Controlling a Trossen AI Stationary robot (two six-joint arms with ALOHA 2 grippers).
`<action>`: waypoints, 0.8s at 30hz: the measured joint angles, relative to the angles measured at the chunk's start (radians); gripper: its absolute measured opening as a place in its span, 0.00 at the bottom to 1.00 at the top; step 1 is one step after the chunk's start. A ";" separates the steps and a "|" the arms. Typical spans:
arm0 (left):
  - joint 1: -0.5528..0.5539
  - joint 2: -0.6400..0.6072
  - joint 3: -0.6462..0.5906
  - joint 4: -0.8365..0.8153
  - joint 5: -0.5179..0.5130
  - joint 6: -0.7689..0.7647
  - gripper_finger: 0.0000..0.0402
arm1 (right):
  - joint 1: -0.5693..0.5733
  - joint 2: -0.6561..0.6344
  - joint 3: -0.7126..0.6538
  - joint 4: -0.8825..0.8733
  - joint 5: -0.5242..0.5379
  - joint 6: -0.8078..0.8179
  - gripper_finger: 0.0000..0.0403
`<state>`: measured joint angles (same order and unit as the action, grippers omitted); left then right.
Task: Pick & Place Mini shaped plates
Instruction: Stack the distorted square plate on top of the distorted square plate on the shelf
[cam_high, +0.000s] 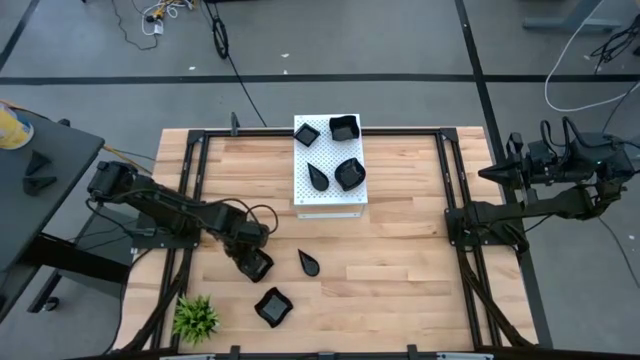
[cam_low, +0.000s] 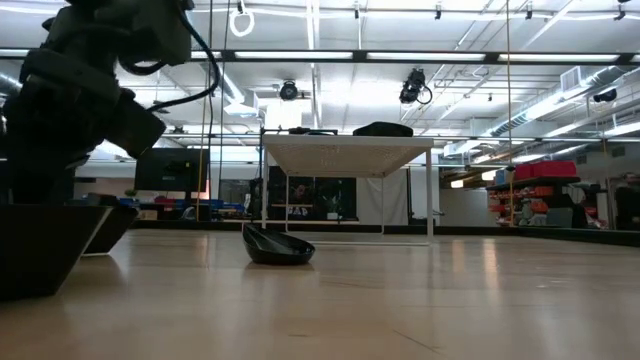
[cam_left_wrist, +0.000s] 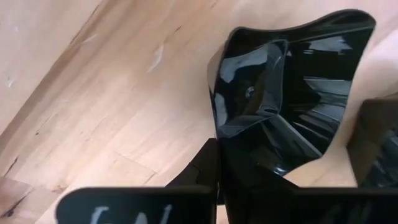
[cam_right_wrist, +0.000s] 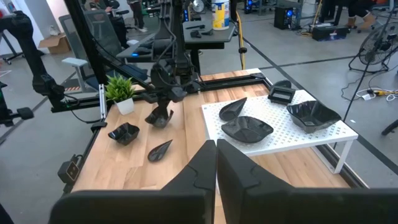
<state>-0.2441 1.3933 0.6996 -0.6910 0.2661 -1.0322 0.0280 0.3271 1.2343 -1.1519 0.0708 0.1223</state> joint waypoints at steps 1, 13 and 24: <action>0.002 0.000 0.009 -0.007 0.000 0.003 0.02 | 0.000 0.000 0.000 0.000 0.000 0.000 0.05; 0.066 -0.004 0.164 -0.103 0.000 0.073 0.02 | 0.000 0.000 0.000 0.000 0.000 0.000 0.05; 0.238 -0.027 0.449 -0.198 -0.094 0.117 0.02 | 0.000 0.000 0.000 0.000 0.000 0.000 0.05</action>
<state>-0.0063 1.3666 1.1487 -0.8887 0.1724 -0.9148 0.0278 0.3271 1.2343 -1.1519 0.0705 0.1225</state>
